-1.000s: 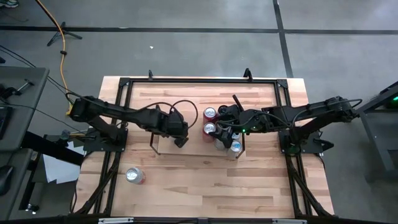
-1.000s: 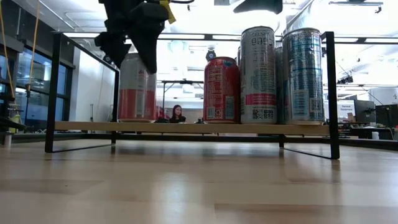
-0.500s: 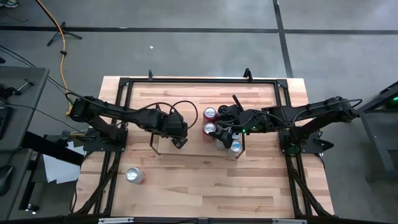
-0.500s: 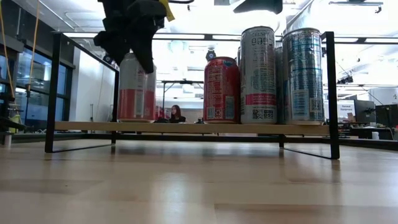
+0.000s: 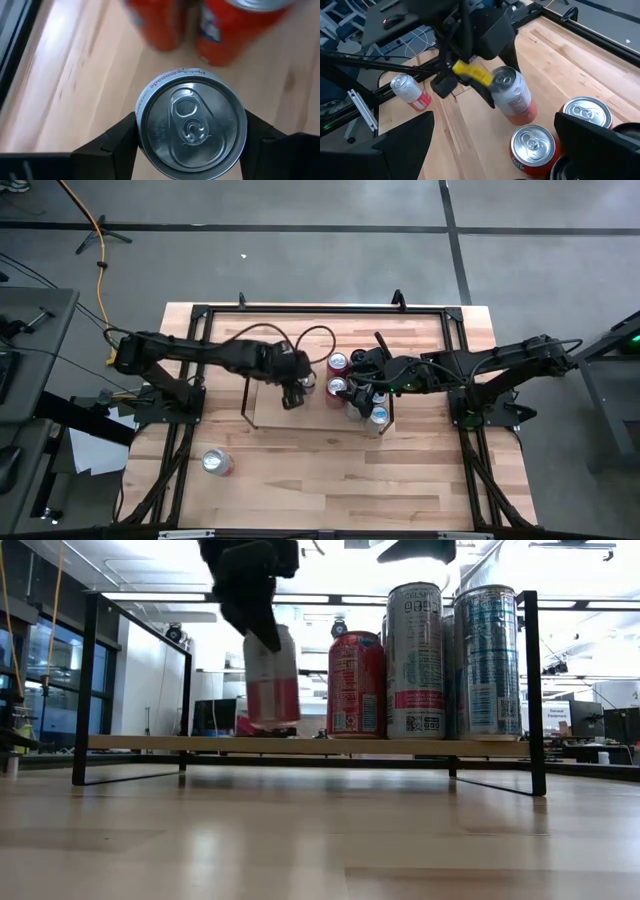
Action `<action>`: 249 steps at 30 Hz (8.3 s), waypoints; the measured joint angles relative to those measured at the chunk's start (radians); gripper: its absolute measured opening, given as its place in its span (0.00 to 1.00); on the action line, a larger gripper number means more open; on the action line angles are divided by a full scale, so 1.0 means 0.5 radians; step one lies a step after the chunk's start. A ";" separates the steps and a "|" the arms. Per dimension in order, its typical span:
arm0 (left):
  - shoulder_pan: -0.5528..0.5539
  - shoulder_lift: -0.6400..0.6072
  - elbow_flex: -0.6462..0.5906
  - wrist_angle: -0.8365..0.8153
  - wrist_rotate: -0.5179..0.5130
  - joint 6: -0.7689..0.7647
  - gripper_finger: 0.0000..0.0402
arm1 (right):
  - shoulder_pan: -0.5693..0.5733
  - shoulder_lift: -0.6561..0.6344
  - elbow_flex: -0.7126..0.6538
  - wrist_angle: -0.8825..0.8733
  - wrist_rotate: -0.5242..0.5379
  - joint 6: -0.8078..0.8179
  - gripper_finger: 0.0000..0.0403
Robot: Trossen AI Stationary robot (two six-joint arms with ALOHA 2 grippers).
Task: Place canned beverage on shelf
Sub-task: Put the pink soda can on the shelf, then put the pink soda can aligned with the other pink soda can on the shelf
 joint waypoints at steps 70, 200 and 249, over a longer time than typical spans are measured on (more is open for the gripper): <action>0.330 0.167 -0.002 0.404 0.366 1.270 0.67 | 0.002 0.000 0.000 -0.013 0.015 0.213 0.99; -0.711 -1.790 -0.745 0.229 0.625 -1.105 0.94 | 0.002 -0.001 0.000 -0.106 0.038 0.243 0.99; -1.984 -0.465 -0.446 -0.835 0.282 -2.565 0.94 | 0.000 -0.001 0.000 -0.427 0.044 0.154 0.99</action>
